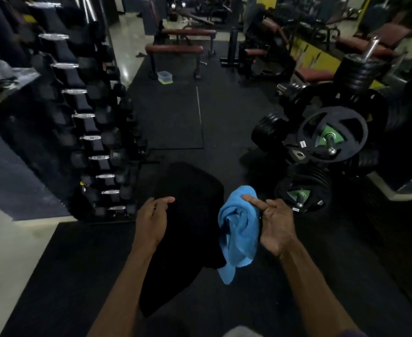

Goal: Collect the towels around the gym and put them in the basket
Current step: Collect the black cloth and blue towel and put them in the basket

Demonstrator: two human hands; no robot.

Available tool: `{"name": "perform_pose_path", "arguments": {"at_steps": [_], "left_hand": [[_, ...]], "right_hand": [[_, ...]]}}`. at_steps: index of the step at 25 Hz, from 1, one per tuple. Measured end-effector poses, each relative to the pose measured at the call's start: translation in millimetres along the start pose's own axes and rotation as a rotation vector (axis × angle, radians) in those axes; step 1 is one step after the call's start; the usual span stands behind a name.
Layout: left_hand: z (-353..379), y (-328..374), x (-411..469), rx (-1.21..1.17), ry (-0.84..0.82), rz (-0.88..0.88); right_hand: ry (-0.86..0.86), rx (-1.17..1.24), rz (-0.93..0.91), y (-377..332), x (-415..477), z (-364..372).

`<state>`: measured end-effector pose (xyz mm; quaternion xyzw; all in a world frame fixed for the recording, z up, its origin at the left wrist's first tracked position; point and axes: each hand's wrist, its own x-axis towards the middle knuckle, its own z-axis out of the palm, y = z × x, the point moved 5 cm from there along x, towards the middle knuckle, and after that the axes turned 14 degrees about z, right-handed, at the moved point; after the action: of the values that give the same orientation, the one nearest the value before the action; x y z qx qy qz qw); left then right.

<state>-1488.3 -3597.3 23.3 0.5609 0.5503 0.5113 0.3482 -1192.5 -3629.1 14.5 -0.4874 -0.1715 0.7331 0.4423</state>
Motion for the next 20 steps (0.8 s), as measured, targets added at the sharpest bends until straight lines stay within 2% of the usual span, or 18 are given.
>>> {"name": "perform_pose_path", "arguments": {"at_steps": [3, 7, 9, 12, 17, 20], "left_hand": [[26.6, -12.0, 89.5, 0.053, -0.013, 0.048], [73.4, -35.1, 218.5, 0.097, -0.024, 0.103], [96.1, -45.1, 277.9, 0.148, -0.022, 0.106], [128.3, -48.0, 358.6, 0.222, -0.031, 0.141], [180.6, -52.9, 487.5, 0.294, -0.021, 0.160], [214.4, -69.1, 567.1, 0.282, -0.022, 0.149]], "right_hand": [[0.162, -0.240, -0.094, -46.3, 69.1, 9.4], [0.421, -0.887, -0.513, -140.9, 168.2, 14.5], [0.502, -1.141, -0.596, -186.7, 215.8, 20.0], [0.547, -1.295, -0.617, -249.7, 281.2, 28.1], [0.599, -1.478, -0.843, -344.7, 365.0, 45.7], [0.575, -1.476, -0.766, -391.0, 441.0, 43.7]]}}
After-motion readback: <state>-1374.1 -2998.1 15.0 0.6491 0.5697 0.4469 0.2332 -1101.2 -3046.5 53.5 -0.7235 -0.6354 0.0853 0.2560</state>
